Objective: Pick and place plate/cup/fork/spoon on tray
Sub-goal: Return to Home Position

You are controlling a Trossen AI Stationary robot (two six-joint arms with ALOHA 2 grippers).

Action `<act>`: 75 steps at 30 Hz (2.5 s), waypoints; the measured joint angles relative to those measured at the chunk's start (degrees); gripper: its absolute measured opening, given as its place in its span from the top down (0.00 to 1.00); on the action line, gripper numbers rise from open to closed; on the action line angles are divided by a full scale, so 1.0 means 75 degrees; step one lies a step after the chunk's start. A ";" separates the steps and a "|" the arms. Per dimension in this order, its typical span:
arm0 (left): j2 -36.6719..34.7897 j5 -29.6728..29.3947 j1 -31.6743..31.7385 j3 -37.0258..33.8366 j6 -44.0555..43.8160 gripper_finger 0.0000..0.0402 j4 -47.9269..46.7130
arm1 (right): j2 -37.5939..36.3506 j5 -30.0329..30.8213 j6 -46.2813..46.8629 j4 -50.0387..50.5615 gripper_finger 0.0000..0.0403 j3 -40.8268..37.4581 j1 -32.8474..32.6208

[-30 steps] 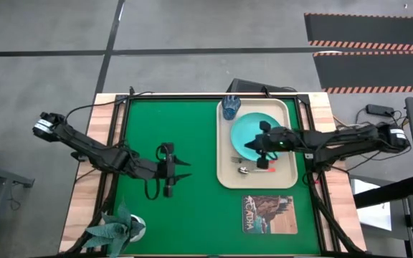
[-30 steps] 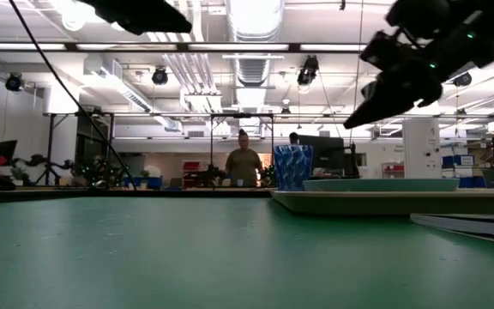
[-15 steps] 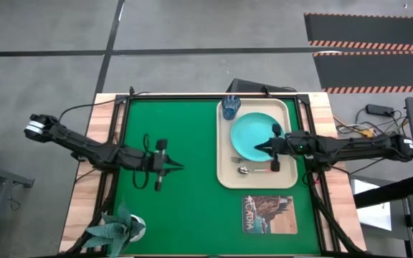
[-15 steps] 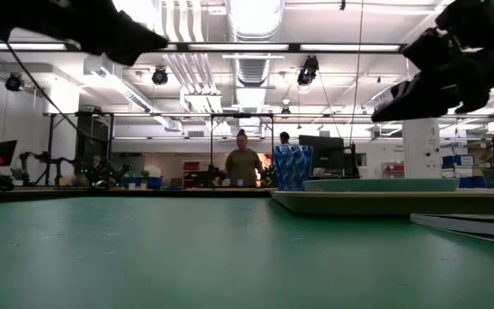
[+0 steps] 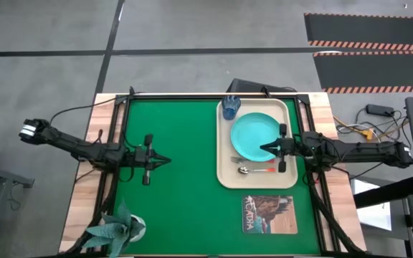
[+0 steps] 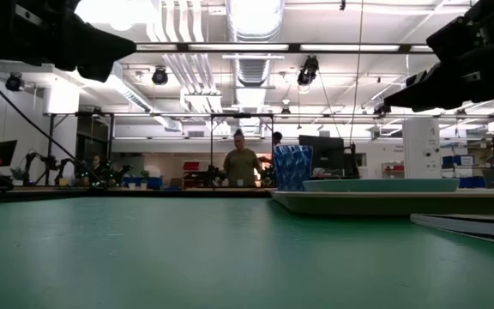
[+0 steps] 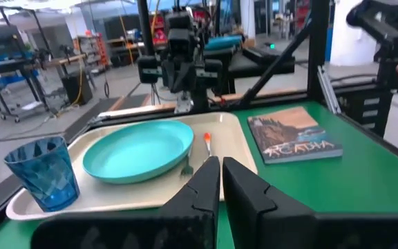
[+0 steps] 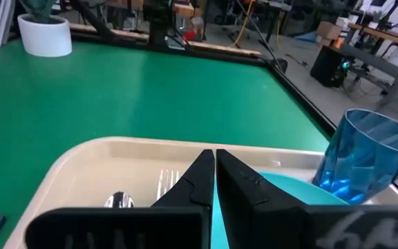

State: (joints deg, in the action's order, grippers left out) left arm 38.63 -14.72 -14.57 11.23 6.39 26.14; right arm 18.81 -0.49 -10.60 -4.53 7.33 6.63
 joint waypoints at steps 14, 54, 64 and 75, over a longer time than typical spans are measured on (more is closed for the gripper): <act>-0.1839 -0.0032 0.0000 -0.0929 0.0003 0.99 -0.0001 | -0.1211 0.0003 0.0007 0.0985 0.98 -0.0102 0.0000; -0.2190 -0.1384 -0.0003 -0.1443 -0.0206 0.99 -0.0238 | -0.2364 -0.0729 0.0252 0.1349 0.98 -0.0519 0.0000; -0.1715 -0.1977 -0.0003 -0.1452 -0.0201 0.99 -0.0235 | -0.2300 -0.0714 0.1527 0.1352 0.98 -0.0522 0.0003; -0.1048 -0.1982 -0.0003 -0.1461 -0.0201 0.99 -0.0232 | -0.2298 -0.0717 0.1615 0.1352 0.98 -0.0522 0.0003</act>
State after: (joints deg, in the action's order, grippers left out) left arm 30.77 -29.58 -14.59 0.27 4.89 24.40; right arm 1.58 -5.87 1.52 5.61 3.42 6.66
